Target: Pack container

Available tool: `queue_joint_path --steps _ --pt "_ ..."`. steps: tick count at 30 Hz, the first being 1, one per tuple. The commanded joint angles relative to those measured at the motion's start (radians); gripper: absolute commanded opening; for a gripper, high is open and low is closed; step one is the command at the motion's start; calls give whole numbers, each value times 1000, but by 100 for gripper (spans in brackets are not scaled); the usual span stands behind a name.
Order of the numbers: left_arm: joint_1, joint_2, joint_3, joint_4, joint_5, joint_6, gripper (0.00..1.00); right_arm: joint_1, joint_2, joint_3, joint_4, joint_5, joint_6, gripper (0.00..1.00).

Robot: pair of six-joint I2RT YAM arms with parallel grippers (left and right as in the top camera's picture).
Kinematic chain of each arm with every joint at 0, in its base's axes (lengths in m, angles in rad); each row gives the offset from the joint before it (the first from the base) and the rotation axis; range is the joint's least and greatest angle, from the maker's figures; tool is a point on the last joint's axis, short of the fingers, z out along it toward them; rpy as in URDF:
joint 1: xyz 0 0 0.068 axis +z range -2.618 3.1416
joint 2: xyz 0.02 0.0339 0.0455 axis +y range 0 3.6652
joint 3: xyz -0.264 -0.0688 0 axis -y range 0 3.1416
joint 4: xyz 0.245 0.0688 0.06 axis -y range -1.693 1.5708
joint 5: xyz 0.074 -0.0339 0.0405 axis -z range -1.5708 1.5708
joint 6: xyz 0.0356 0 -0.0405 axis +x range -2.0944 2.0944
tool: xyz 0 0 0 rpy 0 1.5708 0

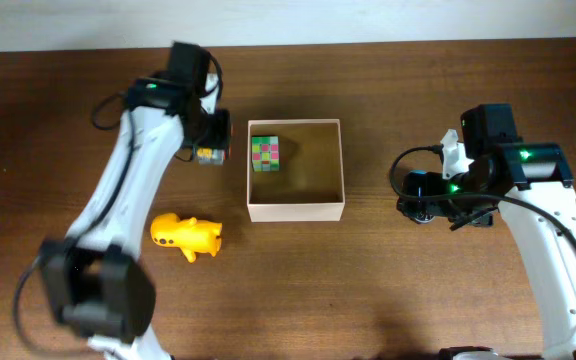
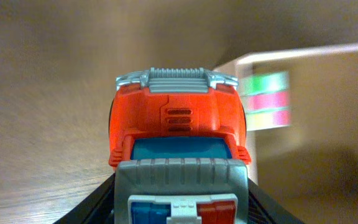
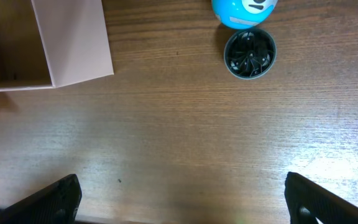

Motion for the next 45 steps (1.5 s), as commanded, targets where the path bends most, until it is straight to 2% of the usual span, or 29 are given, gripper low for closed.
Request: queue_joint_path --steps 1,7,10,17,24,26,30,36,45 --pt "-62 -125 29 11 39 -39 44 -8 4 7 0 6 -4 99" --pt "-217 -113 27 84 -6 -184 44 -8 4 7 0 5 -4 98" --pt "-281 -42 27 125 -74 -288 44 -8 4 7 0 5 -4 99" --pt "-356 161 27 238 -70 -417 44 -8 4 7 0 5 -4 99" --pt "-383 284 27 333 -51 -417 45 -8 4 7 0 6 -4 99" --pt "-383 307 27 345 -40 -417 53 -8 4 7 0 5 -4 99" --pt "-383 323 27 363 2 -416 60 -8 4 7 0 5 -4 99" --pt "-383 291 66 349 65 -415 86 -8 4 7 0 5 -4 99" --pt "-369 117 117 199 36 -248 87 -8 4 7 0 5 -4 99"
